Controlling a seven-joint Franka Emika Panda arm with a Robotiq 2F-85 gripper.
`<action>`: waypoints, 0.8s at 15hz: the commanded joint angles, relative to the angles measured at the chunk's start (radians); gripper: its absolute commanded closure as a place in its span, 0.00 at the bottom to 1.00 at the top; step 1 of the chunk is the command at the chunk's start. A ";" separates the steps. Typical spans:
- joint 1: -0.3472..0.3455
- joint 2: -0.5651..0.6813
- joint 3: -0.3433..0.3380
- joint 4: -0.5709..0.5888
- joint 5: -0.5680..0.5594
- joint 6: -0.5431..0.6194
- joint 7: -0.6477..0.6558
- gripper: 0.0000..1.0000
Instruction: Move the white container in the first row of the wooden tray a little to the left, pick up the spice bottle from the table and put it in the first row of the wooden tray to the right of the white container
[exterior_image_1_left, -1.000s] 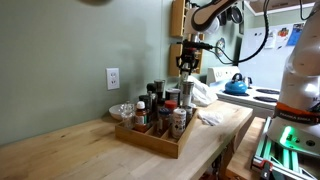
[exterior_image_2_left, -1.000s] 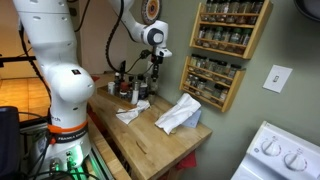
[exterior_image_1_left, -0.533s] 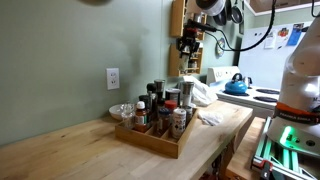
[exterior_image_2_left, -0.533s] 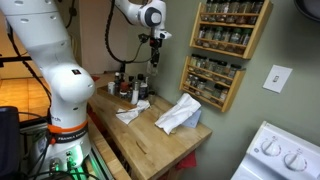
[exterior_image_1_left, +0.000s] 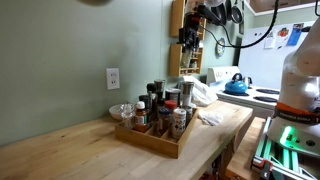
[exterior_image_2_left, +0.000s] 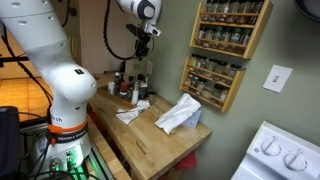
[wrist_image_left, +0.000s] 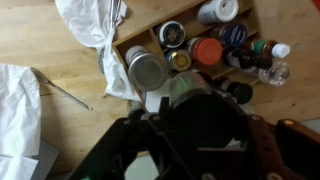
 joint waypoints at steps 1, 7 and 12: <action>0.039 0.006 0.011 -0.011 0.081 -0.084 -0.125 0.71; 0.082 0.042 0.078 -0.069 0.139 -0.039 -0.186 0.71; 0.102 0.085 0.125 -0.130 0.159 0.097 -0.170 0.71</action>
